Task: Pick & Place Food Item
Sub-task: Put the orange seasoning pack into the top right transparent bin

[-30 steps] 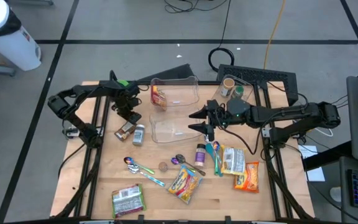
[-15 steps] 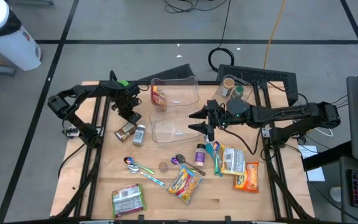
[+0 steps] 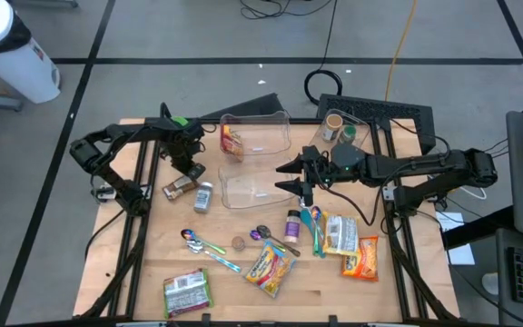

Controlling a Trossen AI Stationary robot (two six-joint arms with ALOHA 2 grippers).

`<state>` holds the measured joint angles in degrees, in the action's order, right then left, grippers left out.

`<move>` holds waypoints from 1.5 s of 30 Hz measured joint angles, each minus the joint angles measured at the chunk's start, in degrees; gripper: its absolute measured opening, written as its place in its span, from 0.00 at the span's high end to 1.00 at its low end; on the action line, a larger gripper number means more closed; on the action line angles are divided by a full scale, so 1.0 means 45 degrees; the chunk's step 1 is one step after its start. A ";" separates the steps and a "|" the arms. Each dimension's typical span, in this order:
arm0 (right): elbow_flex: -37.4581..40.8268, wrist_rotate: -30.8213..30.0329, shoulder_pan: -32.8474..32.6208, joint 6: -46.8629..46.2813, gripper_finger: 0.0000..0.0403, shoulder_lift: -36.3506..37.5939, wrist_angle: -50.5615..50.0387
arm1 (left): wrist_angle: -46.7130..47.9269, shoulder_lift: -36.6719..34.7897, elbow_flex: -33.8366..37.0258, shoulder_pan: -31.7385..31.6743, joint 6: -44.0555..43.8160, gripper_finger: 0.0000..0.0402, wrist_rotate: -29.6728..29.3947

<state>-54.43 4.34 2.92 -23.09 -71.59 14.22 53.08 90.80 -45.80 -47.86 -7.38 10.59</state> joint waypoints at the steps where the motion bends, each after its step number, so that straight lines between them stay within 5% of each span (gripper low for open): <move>1: 0.0000 0.0000 0.0000 0.0000 0.36 0.0000 0.0003 | 0.0000 0.0000 0.0000 0.0000 0.0000 0.99 0.0000; 14: 0.0000 -0.0001 0.0029 0.0049 0.36 0.0000 0.0006 | 0.0349 -0.0784 0.0000 0.0000 0.0253 0.99 0.0966; 40: -0.0005 -0.0465 0.1323 -0.0584 0.36 -0.0005 0.4129 | 0.0268 -0.7786 -0.2117 0.0000 -0.1498 1.00 0.1694; 45: -0.0005 -0.0671 0.1341 -0.0994 0.36 -0.0005 0.4129 | -0.1480 -0.8293 -0.2610 0.0060 -0.2163 1.00 0.2995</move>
<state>-54.46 1.32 8.95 -27.56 -71.61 32.80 46.42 53.49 -57.55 -47.58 -17.11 24.07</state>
